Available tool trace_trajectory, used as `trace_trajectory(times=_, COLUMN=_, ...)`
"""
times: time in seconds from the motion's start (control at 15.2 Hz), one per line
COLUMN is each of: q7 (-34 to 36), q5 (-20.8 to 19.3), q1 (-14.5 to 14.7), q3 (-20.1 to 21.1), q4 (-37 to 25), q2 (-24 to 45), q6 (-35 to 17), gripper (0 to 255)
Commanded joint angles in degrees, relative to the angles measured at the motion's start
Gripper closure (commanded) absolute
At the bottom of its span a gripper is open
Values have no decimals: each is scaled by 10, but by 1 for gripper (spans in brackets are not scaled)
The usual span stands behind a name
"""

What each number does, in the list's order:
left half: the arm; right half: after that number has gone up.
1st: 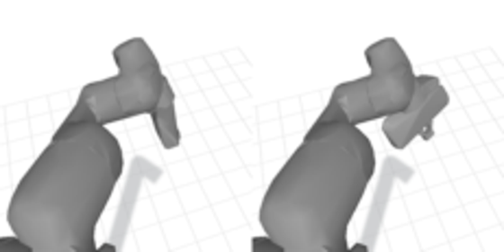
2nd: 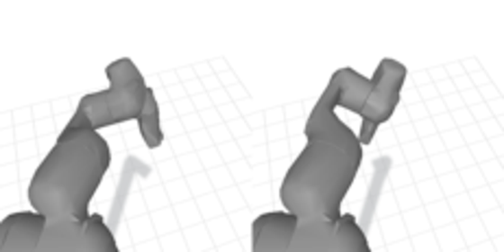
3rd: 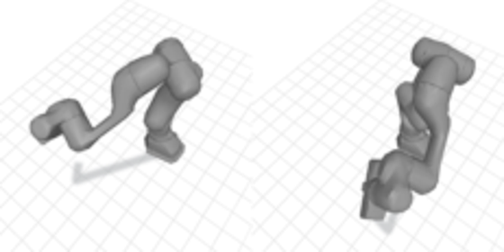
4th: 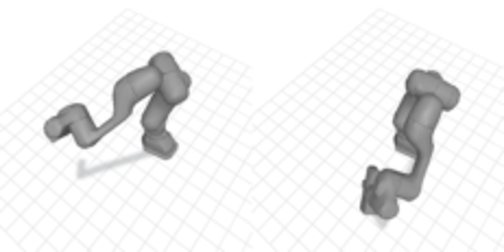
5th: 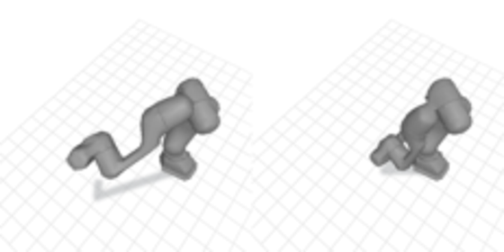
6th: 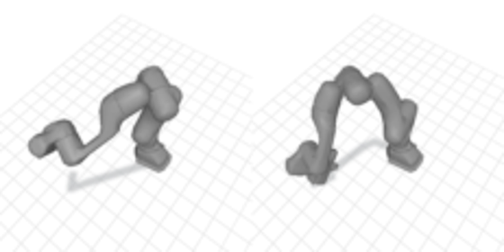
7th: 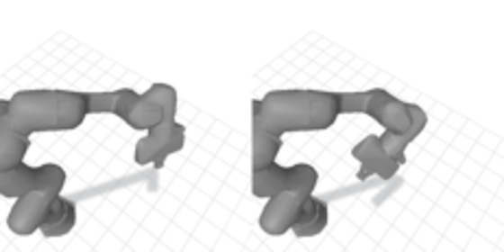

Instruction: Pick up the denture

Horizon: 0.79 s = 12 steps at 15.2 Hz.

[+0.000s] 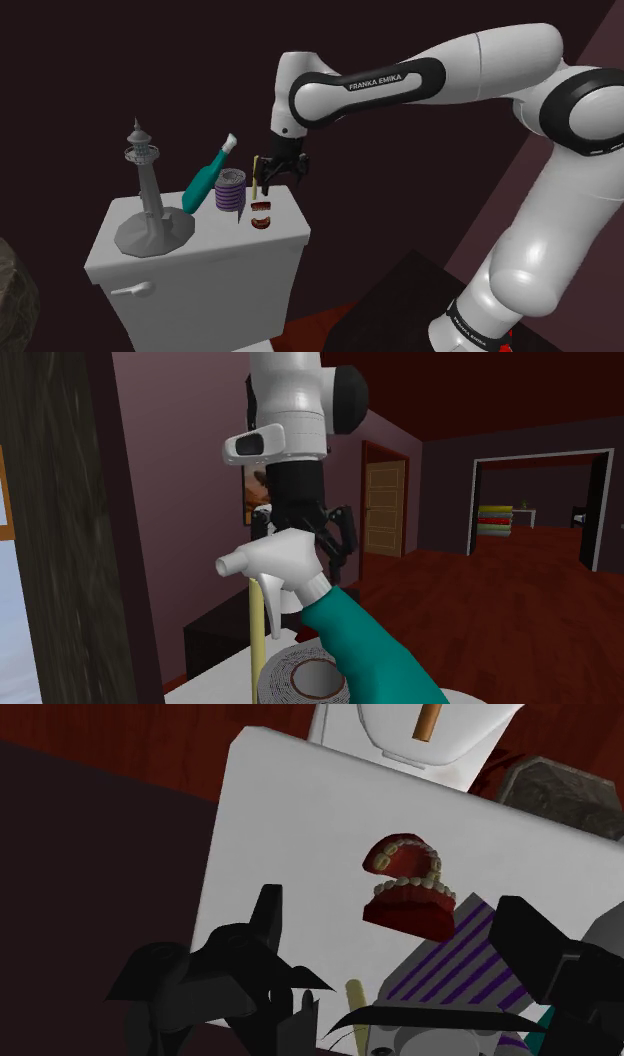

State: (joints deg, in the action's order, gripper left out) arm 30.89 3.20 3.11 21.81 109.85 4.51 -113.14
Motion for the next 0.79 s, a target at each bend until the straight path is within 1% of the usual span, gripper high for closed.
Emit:
trace_trajectory(times=0.0, q7=30, q5=-20, q1=10, q3=4, q4=-43, q2=54, q6=-4, gripper=0)
trace_trajectory(times=0.13, q7=52, q5=-35, q1=21, q3=4, q4=-80, q2=98, q6=-3, gripper=0)
trace_trajectory(times=0.59, q7=53, q5=-42, q1=24, q3=1, q4=-50, q2=117, q6=-52, gripper=0)
trace_trajectory(times=0.73, q7=54, q5=-42, q1=24, q3=1, q4=-47, q2=118, q6=-56, gripper=0)
